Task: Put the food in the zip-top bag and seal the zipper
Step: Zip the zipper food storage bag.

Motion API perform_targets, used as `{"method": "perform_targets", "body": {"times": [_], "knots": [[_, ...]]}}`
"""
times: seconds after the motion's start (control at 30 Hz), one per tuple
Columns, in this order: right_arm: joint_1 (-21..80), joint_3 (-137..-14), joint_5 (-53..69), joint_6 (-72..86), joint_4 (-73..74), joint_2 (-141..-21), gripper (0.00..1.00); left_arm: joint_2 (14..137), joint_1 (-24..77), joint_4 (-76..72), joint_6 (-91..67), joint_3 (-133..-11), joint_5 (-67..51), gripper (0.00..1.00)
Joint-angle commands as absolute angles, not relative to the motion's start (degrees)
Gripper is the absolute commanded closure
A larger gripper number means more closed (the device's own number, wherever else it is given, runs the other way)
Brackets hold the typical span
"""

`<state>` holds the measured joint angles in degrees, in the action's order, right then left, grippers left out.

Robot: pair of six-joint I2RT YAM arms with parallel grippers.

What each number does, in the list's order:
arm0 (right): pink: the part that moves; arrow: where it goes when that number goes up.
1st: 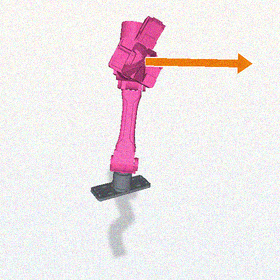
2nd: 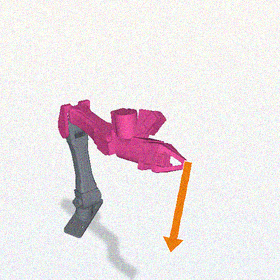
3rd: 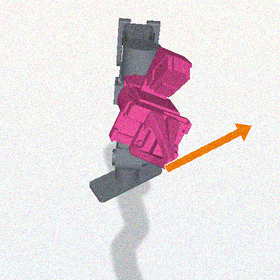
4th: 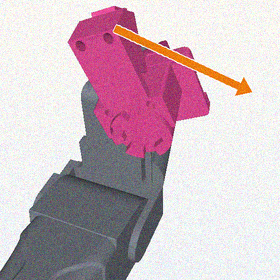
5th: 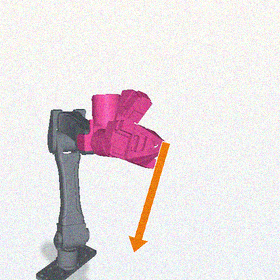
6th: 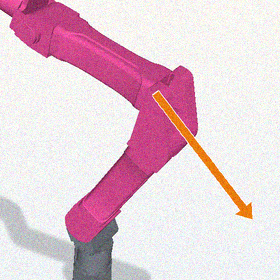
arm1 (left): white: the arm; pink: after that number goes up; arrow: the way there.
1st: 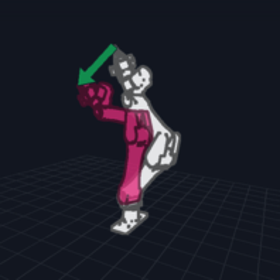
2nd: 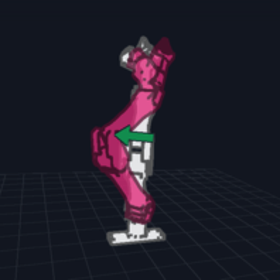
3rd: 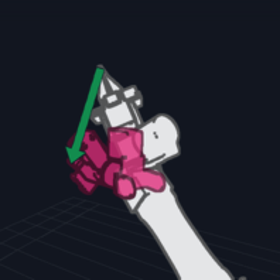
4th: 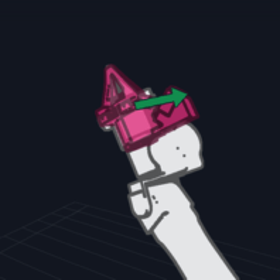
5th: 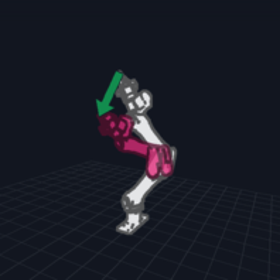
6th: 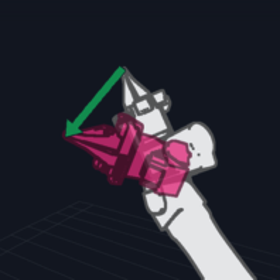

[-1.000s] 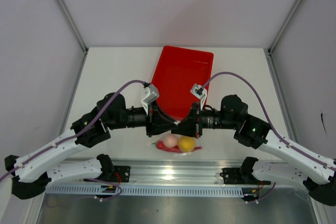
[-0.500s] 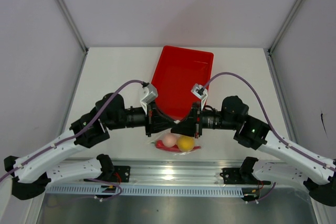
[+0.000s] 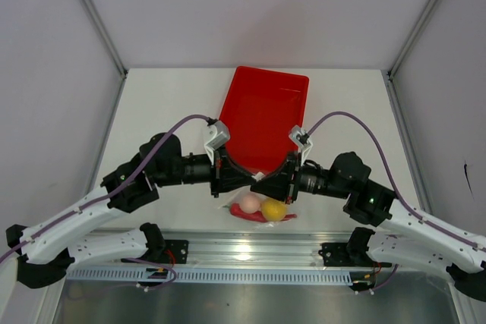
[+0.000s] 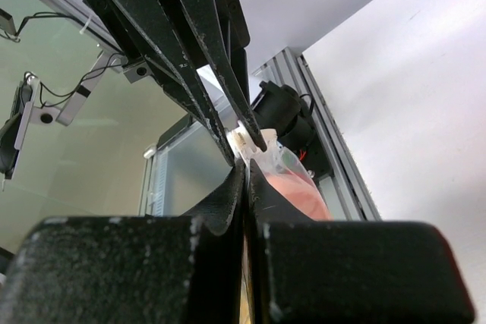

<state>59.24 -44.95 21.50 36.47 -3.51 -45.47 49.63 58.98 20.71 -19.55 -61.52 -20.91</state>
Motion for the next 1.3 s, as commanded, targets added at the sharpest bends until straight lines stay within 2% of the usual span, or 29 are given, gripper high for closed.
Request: {"method": "perform_targets", "body": {"times": [0.0, 0.63, 1.27], "knots": [[60.4, -45.6, 17.3, 36.9, -10.2, -45.4, 1.0, 51.0, 58.8, 22.4, -20.7, -63.2, -23.6, 0.99], [56.2, -45.9, 11.3, 38.2, -6.4, -38.1, 1.0, 48.0, 58.8, 27.8, -19.2, -59.8, -22.7, 0.99], [52.8, -47.7, -0.5, 36.5, 4.0, -33.7, 1.0, 43.2, 58.7, 32.7, -20.1, -55.8, -22.5, 0.99]]}}
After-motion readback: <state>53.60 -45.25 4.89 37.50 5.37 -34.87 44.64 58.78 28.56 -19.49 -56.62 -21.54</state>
